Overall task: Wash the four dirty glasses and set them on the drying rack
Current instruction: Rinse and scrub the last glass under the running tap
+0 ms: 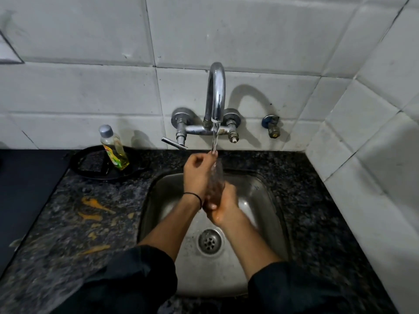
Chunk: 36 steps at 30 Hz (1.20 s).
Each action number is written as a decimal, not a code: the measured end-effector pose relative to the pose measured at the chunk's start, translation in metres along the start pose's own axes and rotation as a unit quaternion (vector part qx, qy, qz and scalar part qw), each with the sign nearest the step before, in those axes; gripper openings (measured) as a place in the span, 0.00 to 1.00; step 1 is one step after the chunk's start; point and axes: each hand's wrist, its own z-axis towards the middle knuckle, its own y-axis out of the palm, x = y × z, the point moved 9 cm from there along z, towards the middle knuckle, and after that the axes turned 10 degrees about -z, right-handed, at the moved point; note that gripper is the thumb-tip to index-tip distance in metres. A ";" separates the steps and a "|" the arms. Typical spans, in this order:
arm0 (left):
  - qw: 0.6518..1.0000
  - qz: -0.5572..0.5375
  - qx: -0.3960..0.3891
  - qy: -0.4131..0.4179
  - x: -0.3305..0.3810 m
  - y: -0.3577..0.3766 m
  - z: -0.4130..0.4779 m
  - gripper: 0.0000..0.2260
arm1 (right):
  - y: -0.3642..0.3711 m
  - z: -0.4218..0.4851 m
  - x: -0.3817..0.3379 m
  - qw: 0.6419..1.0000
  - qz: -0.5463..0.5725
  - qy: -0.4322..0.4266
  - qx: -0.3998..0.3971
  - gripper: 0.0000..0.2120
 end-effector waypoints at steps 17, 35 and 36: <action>0.998 0.039 -0.030 -0.024 0.000 -0.023 -0.012 0.31 | 0.030 -0.067 -0.056 0.609 -0.542 -0.576 -0.048 0.26; 0.934 0.353 0.026 0.041 0.052 -0.029 0.044 0.26 | 0.066 -0.086 -0.087 0.375 -0.754 -0.539 -0.008 0.12; 0.906 0.419 0.031 0.058 0.056 -0.028 0.039 0.26 | 0.065 -0.086 -0.088 0.390 -0.746 -0.540 -0.006 0.13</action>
